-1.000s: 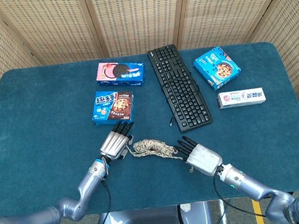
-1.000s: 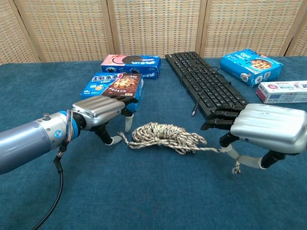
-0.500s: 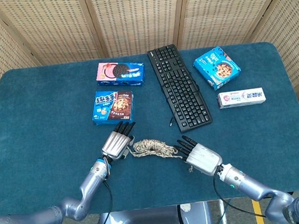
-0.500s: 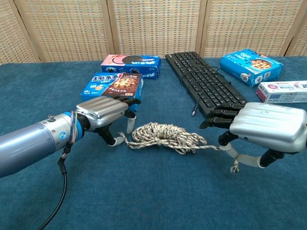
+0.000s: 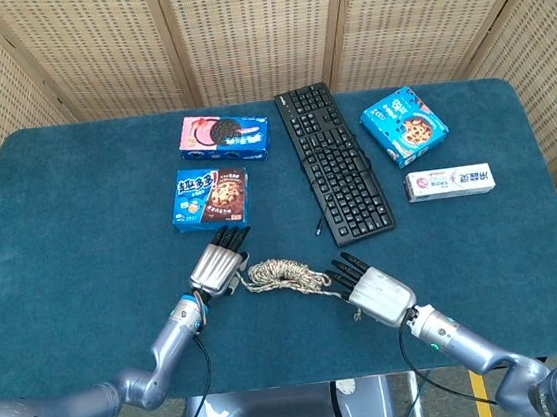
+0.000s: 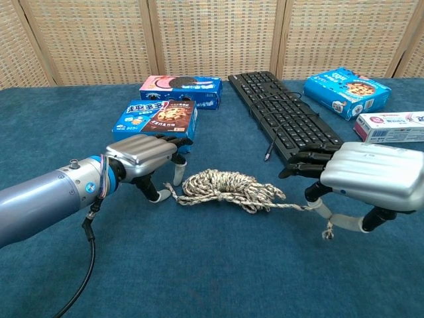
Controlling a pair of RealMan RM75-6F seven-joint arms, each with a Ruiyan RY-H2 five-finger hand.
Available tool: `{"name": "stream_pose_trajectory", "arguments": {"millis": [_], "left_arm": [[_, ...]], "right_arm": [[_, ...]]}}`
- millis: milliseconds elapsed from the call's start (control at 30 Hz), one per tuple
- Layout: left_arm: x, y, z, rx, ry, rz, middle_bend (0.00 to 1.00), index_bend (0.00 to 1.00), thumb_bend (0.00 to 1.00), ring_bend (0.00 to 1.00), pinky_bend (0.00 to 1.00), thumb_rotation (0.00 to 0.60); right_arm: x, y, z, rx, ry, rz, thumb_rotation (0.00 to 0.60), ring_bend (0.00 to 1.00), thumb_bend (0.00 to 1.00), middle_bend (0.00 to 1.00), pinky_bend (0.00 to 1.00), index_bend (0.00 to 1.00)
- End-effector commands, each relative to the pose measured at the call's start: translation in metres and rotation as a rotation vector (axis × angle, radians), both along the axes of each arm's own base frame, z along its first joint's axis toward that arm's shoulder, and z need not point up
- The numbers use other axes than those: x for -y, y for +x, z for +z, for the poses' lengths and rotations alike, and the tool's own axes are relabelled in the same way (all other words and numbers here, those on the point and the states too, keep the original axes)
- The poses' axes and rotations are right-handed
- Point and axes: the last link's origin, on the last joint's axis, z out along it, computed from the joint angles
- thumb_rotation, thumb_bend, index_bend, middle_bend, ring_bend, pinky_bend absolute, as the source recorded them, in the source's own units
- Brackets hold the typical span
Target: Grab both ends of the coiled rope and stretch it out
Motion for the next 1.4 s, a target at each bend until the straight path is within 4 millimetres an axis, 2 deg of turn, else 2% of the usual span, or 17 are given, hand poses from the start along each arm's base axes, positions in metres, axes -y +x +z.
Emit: {"name": "stream_pose_trajectory", "arguments": {"millis": [33, 733, 967, 1167, 1400], "left_arm": [[0.0, 0.001, -0.001, 0.001, -0.002, -0.002, 0.0, 0.5, 0.37, 0.0, 0.0, 0.6], [0.001, 0.006, -0.003, -0.016, 0.0, -0.011, 0.0, 0.59, 0.43, 0.0, 0.0, 0.6], [0.001, 0.005, 0.004, -0.006, 0.011, -0.013, 0.0, 0.63, 0.43, 0.0, 0.0, 0.6], [-0.003, -0.007, 0.028, 0.013, 0.04, -0.008, 0.0, 0.64, 0.43, 0.0, 0.0, 0.6], [-0.018, -0.033, 0.07, 0.01, 0.116, 0.033, 0.0, 0.65, 0.43, 0.0, 0.0, 0.6]], "right_arm": [[0.0, -0.001, 0.0, -0.001, 0.0, -0.001, 0.6, 0.0, 0.73, 0.09, 0.0, 0.62], [0.001, -0.007, 0.002, -0.001, -0.003, -0.011, 0.6, 0.0, 0.73, 0.09, 0.0, 0.62], [0.001, -0.007, 0.002, 0.001, -0.007, -0.011, 0.6, 0.0, 0.73, 0.09, 0.0, 0.62], [0.006, -0.01, 0.009, -0.007, -0.044, -0.016, 0.6, 0.0, 0.73, 0.09, 0.0, 0.63], [0.008, -0.028, 0.032, -0.026, -0.11, -0.058, 0.6, 0.0, 0.73, 0.09, 0.0, 0.63]]}}
